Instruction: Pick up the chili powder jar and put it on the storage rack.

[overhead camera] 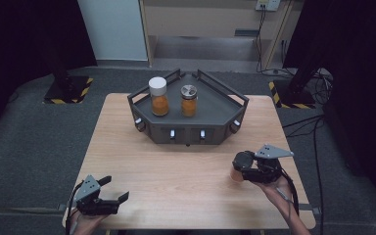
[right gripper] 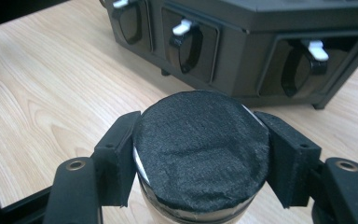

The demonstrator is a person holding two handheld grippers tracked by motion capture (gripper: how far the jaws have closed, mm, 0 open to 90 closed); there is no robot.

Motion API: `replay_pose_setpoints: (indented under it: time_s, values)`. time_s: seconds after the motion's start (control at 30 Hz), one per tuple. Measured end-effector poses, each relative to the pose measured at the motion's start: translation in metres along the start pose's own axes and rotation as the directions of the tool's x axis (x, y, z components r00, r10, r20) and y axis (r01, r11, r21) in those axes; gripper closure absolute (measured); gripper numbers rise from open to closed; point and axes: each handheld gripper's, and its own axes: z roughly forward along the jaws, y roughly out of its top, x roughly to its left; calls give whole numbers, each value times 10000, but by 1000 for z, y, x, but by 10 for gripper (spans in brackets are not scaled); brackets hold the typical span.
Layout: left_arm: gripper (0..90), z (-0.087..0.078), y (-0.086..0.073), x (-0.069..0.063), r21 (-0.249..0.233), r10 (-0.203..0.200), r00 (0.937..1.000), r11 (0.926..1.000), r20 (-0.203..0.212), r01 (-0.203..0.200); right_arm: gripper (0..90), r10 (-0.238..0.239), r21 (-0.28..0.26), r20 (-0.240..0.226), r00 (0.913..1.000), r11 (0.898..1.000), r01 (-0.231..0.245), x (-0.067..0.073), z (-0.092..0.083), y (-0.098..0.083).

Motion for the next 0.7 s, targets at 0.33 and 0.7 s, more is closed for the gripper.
replay_pose_setpoints:
  time_s: [0.33, 0.7]
  values:
    - [51, 1, 0, 0, 39, -3, 10000, 10000, 7, 3, 350, -147, 36, -58, 9999, 9999, 147, -5, 4, 31]
    - [51, 1, 0, 0, 53, -1, 10000, 10000, 10, 1, 350, -286, 94, -65, 9996, 9995, 286, -10, 7, 70]
